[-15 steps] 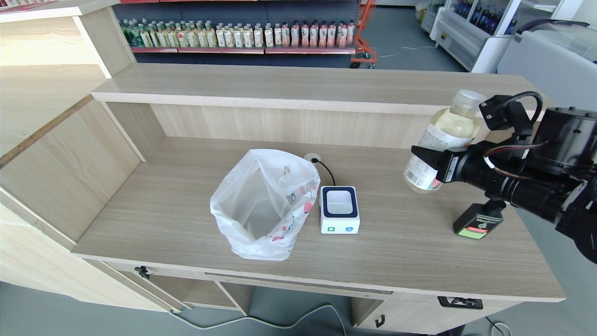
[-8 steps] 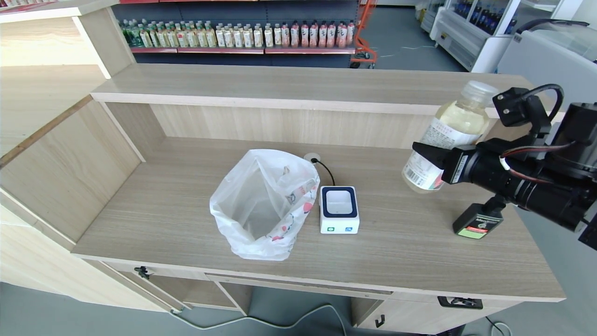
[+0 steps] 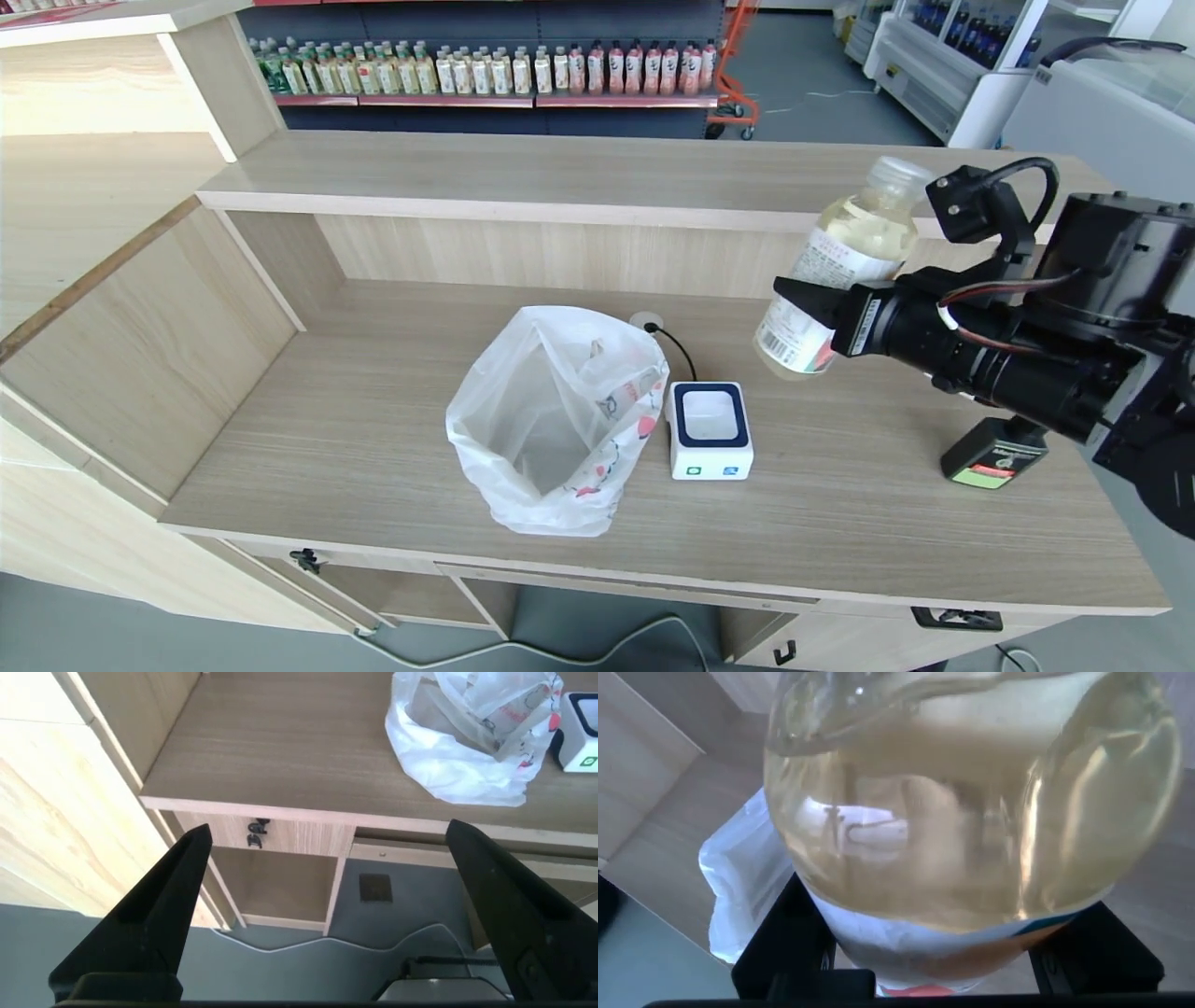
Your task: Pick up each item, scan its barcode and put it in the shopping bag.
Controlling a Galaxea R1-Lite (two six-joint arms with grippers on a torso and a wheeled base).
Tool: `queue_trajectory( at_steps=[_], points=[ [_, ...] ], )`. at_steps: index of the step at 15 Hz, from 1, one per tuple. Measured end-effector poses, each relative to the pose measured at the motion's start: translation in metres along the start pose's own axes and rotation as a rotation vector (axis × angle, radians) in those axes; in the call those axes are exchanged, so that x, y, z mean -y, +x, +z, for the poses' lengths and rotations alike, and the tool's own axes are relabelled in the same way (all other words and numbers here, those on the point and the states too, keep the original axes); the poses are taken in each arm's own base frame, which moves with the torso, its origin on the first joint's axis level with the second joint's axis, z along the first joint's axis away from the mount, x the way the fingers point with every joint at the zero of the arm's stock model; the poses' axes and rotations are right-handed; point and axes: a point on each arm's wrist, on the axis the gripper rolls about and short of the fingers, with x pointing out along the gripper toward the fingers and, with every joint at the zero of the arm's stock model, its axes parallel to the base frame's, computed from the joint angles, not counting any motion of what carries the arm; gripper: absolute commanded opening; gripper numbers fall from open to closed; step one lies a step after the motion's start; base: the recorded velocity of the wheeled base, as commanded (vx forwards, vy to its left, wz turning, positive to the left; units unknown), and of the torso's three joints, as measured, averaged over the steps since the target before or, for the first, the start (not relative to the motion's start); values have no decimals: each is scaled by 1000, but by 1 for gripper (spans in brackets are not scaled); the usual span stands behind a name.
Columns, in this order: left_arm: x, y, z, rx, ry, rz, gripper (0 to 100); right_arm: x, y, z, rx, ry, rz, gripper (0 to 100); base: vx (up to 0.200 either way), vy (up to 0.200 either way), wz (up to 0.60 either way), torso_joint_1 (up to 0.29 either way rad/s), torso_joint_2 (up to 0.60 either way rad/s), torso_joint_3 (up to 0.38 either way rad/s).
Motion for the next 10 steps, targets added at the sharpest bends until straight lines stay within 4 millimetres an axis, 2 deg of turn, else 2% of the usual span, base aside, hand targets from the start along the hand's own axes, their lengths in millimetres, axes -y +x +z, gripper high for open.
queue_trajectory(
  at_steps=[2, 4, 10],
  points=[
    [0, 0, 0, 0, 0, 0, 100, -4, 21, -5, -7, 5, 14, 0, 0, 0, 0, 0, 0, 0],
    [0, 0, 0, 0, 1, -2, 100, -9, 51, -17, -28, 6, 37, 0, 0, 0, 0, 0, 0, 0],
    [0, 0, 0, 0, 1, -1, 100, -27, 130, -81, -112, -33, 96, 0, 0, 0, 0, 0, 0, 0]
  ],
)
